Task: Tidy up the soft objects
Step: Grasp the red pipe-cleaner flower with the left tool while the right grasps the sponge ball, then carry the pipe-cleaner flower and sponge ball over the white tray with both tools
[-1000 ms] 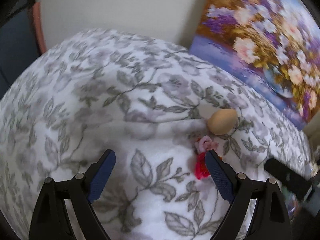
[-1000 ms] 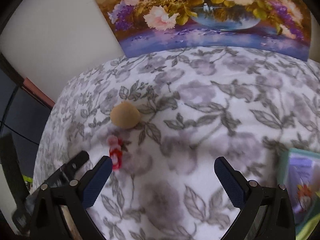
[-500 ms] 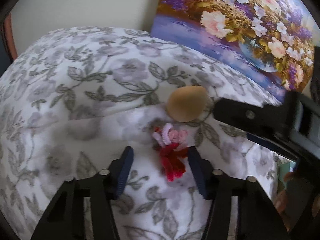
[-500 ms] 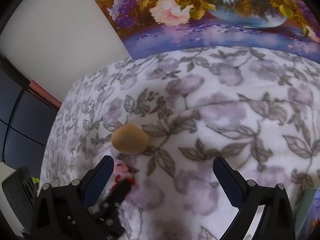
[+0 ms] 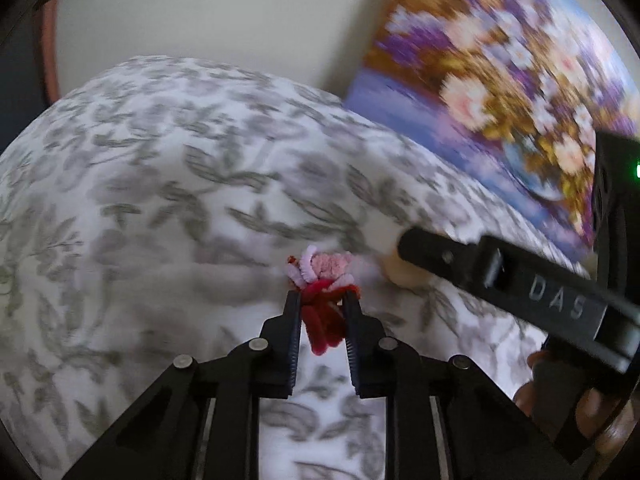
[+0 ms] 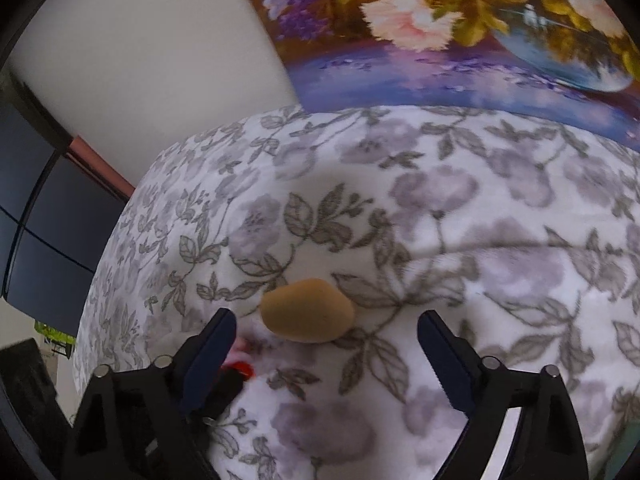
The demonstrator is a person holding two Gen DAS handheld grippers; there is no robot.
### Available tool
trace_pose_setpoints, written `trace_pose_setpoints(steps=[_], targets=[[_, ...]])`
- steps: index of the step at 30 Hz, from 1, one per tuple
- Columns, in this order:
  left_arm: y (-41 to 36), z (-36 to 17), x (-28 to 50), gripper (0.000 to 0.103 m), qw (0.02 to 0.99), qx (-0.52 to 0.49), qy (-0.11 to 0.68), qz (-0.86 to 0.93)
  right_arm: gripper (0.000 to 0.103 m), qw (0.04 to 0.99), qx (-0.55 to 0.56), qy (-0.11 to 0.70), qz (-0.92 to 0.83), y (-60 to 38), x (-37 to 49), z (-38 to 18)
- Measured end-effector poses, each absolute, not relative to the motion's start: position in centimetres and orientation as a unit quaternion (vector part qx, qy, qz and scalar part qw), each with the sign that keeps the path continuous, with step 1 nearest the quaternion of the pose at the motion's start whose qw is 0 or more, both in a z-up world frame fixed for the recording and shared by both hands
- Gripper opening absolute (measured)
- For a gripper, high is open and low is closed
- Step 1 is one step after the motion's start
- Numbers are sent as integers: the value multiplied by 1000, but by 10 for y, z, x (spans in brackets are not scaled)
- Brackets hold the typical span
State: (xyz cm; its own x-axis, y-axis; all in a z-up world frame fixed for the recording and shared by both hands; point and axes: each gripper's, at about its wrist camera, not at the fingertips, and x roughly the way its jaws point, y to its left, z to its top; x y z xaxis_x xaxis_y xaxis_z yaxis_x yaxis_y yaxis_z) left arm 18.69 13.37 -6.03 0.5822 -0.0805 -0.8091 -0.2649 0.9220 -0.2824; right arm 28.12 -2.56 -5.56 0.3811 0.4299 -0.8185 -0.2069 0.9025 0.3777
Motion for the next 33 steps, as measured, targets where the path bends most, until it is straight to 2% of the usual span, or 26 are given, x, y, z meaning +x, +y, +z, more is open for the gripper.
trace_pose_setpoints(steps=[11,13,24,33], targets=[[156,-64,182,21,859,-230,453,69,65,824,71,525,201,3,284,-59],[157,-64,181,21,858,-231,453,69,55,824,70,527,198,5,286,-59],[156,-58,173,21,853,-234,461,75,53,823,77,529,193,-1,278,-50],[146,-3,147,21,863,-225,448,66,53,833,75,519,178,-28,237,1]])
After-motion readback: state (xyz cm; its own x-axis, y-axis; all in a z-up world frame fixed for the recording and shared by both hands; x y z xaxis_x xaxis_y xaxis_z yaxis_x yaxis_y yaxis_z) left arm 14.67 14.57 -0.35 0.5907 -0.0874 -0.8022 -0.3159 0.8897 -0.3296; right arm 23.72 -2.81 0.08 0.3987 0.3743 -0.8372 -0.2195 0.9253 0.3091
